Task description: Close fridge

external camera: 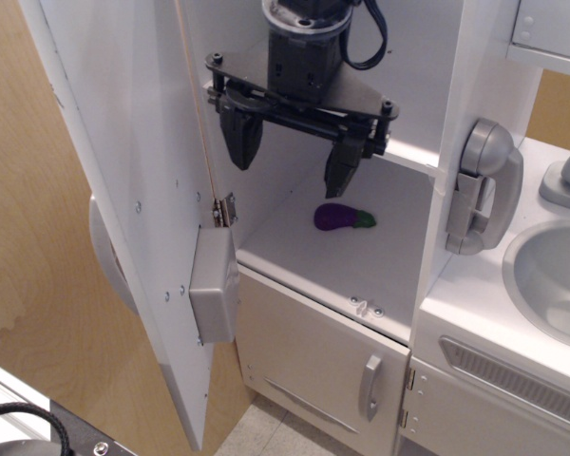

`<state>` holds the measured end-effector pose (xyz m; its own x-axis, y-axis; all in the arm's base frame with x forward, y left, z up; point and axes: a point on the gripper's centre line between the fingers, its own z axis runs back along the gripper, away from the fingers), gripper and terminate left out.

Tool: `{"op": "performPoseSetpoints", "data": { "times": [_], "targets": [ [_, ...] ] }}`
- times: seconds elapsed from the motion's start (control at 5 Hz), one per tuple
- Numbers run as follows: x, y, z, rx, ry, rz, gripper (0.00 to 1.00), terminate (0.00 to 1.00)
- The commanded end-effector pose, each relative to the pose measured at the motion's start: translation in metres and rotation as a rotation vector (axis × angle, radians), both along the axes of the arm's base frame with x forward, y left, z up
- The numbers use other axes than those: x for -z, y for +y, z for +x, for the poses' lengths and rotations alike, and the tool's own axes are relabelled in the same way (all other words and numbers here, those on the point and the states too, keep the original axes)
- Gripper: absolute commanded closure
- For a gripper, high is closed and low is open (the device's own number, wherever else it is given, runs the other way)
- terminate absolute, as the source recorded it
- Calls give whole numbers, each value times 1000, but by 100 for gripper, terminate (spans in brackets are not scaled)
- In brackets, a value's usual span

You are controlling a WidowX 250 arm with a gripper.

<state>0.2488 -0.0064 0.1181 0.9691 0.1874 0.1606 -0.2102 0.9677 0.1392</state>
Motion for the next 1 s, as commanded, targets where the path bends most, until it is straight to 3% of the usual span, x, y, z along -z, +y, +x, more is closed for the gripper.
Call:
{"op": "performPoseSetpoints", "data": {
  "times": [0.0,0.2,0.4,0.6,0.8],
  "targets": [
    [0,0,0,0,0,0,0,0],
    [-22,-1,-12,15,21,-48,0,0],
    [-49,1,-38,80,41,-130,0,0],
    [-61,8,-65,141,15,-142,0,0],
    [-76,36,-79,193,17,-129,0,0]
  ]
}}
